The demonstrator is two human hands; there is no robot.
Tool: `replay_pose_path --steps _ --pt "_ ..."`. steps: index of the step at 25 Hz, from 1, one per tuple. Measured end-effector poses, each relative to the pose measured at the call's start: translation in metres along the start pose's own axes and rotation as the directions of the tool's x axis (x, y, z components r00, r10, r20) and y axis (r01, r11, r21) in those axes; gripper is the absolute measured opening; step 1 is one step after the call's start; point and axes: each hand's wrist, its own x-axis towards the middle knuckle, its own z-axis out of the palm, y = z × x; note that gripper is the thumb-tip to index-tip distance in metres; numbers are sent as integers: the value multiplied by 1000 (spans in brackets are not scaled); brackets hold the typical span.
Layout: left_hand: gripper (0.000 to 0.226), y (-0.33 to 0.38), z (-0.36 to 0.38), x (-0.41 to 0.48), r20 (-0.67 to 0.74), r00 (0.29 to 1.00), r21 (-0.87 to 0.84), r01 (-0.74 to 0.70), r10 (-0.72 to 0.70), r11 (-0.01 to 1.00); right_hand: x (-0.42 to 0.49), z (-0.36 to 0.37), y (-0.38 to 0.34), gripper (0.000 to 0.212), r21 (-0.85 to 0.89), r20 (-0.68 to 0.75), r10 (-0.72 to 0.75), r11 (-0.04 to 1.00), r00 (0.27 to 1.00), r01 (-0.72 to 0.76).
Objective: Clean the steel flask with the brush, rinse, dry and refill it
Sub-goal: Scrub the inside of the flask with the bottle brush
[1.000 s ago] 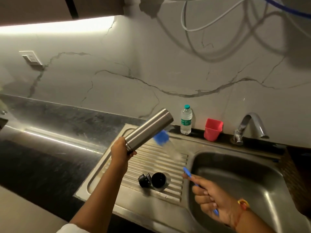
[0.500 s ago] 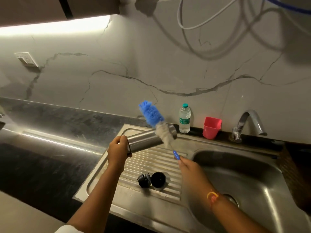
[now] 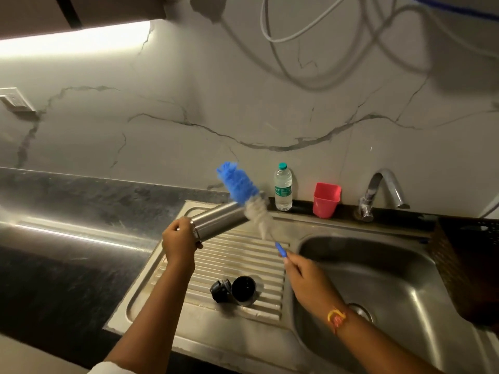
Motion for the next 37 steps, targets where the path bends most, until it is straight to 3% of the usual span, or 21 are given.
replay_pose_path --steps 3,8,13,16,18,20,23,26,29,31,34,37 --pt "20 5 -12 9 -44 999 -72 30 -33 997 -38 -5 15 29 -33 75 40 999 996 -37" --pt "20 -8 -7 -10 143 989 36 -36 31 999 8 -16 7 26 23 -27 39 999 999 -38" --pt "19 -2 -18 4 -69 997 -54 37 -41 998 -39 -13 30 30 -35 -39 44 998 998 -46" --pt "17 -7 -21 4 -120 973 -165 176 -197 970 -39 -20 36 30 77 -139 141 988 980 -131" --pt "22 -10 -19 1 -101 948 -282 264 -302 922 -34 -24 33 27 208 -78 266 947 961 -245" --pt "23 -9 -15 -3 -71 945 -324 281 -319 903 -38 -22 14 27 399 131 369 830 920 -390" --pt "24 -12 1 -16 4 963 -267 260 -269 928 -28 -16 -21 27 610 445 380 535 811 -585" --pt "21 -18 18 -34 88 971 -253 237 -221 938 -8 -15 -43 32 687 649 271 194 711 -700" --pt "20 -13 13 -25 8 973 -283 225 -233 932 -17 -25 -45 34 641 766 110 -61 634 -765" --pt "21 -11 5 -16 -10 976 -268 207 -218 941 -20 -30 -43 32 607 792 17 -128 610 -785" --pt "20 -16 12 -29 82 972 -233 234 -221 944 -1 -27 -39 63 625 776 -25 -108 631 -773" --pt "18 -15 12 -33 50 967 -234 255 -251 938 2 -30 -40 74 633 763 -62 -131 643 -763"
